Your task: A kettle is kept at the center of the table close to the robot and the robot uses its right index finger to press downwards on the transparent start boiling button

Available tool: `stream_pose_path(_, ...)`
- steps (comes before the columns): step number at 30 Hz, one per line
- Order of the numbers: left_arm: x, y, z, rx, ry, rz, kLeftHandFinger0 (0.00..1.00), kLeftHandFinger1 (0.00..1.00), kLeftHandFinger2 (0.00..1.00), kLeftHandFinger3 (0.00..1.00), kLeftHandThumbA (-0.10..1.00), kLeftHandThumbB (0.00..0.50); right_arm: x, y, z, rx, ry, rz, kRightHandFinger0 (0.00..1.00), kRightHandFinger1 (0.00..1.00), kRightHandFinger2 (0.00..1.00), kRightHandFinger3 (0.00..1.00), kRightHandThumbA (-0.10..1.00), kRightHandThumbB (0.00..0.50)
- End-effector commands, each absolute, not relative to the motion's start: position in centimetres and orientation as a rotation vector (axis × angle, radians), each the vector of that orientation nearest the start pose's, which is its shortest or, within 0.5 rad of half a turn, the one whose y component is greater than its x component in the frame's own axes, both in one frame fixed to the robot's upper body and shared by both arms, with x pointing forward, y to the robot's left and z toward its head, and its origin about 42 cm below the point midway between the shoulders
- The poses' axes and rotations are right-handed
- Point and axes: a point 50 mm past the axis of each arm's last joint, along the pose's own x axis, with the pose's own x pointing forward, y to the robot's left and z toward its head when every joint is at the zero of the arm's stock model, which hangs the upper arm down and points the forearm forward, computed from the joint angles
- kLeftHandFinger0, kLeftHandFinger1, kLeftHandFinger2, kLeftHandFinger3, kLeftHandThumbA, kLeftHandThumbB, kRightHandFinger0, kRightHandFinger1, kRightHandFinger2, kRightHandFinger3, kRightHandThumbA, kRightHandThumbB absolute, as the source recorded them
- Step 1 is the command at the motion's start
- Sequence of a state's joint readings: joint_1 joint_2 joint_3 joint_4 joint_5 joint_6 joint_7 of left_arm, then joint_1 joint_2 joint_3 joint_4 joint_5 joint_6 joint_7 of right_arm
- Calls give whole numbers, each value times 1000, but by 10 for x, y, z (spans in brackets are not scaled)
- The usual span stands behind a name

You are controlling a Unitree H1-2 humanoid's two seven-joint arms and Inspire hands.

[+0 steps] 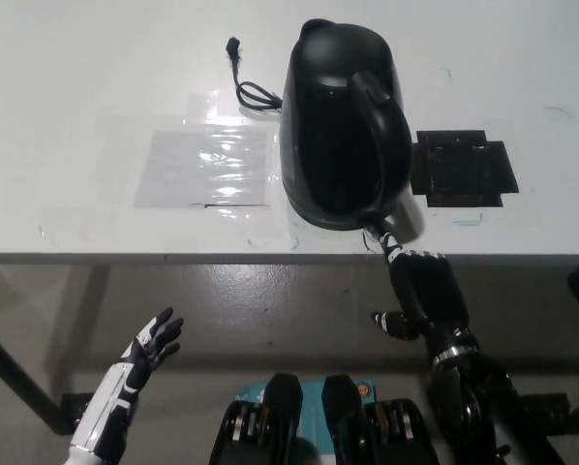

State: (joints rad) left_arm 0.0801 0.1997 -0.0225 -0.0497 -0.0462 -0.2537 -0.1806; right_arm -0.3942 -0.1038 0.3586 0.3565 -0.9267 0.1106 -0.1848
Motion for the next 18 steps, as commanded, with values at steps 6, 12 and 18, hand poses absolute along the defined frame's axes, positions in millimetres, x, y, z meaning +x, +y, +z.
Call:
stream_pose_path(6,258,262,125,190,-285,-229,1000,1000,1000,1000,1000,367,407,-139,123,-1158,-215,119,0,0,8,1000,1000,207)
stream_pose_path(12,257,262,125,193,-288,-231,1000,1000,1000,1000,1000,358,409,-140,117,-1166,-194,126,0,0,40,1000,1000,205)
stream_pose_path(18,258,263,125,194,-286,-232,1000,1000,1000,1000,1000,362,411,-142,109,-1176,-178,127,0,0,43,1000,1000,211)
